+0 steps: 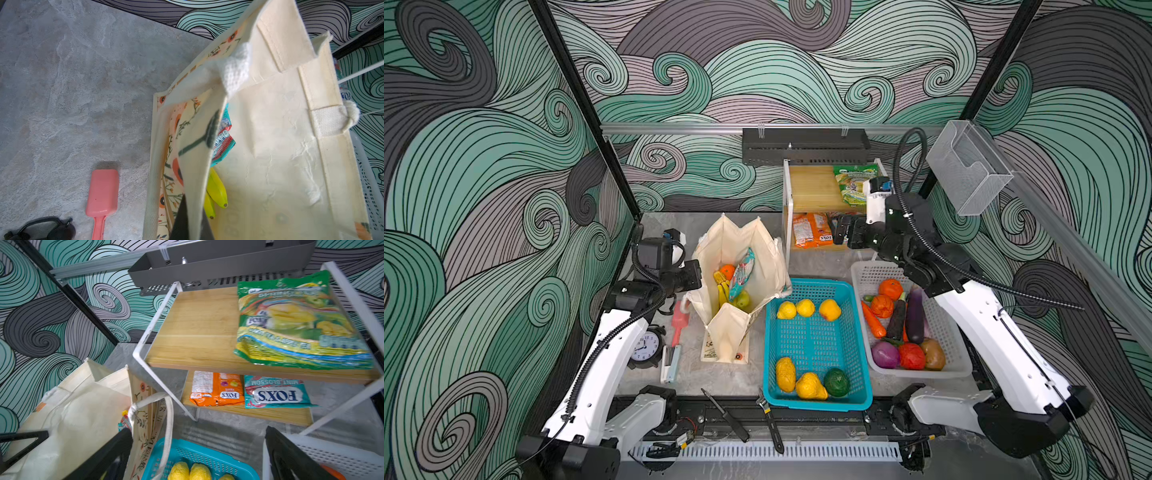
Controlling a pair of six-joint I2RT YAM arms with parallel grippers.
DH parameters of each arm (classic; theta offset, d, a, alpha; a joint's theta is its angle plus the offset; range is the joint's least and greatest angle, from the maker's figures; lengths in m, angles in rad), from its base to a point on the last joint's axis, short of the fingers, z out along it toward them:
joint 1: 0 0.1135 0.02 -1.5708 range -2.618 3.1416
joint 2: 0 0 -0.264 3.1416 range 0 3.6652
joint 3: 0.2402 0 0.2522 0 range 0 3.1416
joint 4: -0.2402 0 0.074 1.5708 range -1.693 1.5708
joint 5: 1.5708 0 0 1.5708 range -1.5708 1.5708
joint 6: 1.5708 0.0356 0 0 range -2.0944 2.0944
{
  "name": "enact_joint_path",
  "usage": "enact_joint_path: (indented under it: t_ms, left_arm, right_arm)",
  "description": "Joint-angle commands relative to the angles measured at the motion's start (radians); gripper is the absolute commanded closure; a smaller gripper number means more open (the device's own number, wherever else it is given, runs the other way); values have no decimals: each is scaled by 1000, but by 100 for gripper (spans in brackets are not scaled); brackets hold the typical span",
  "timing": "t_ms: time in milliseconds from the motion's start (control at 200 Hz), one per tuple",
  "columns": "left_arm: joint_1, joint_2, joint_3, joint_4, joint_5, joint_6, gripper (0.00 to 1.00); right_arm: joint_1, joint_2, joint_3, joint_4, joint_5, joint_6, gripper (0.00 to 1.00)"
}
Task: Place the food into the grocery bag and tie it
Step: 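Raise the right gripper out of the bag and move it to the shelf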
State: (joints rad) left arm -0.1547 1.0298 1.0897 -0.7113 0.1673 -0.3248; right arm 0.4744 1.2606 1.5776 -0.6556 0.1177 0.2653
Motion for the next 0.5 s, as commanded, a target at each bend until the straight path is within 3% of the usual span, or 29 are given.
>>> enact_joint_path:
  t_ms: [0, 130, 325, 495]
  left_arm:
    - [4, -20, -6, -31, 5, 13, 100]
    - [6, -9, -6, -34, 7, 13, 100]
    - [5, -8, -11, -30, 1, 13, 100]
    - [6, -5, -14, -27, 7, 12, 100]
  right_arm:
    - [-66, -5, 19, -9, -53, -33, 0]
    - [-168, 53, 73, 0, -103, -37, 0]
    - [-216, 174, 194, 5, -64, -88, 0]
    - [-276, 285, 280, 1, -95, -96, 0]
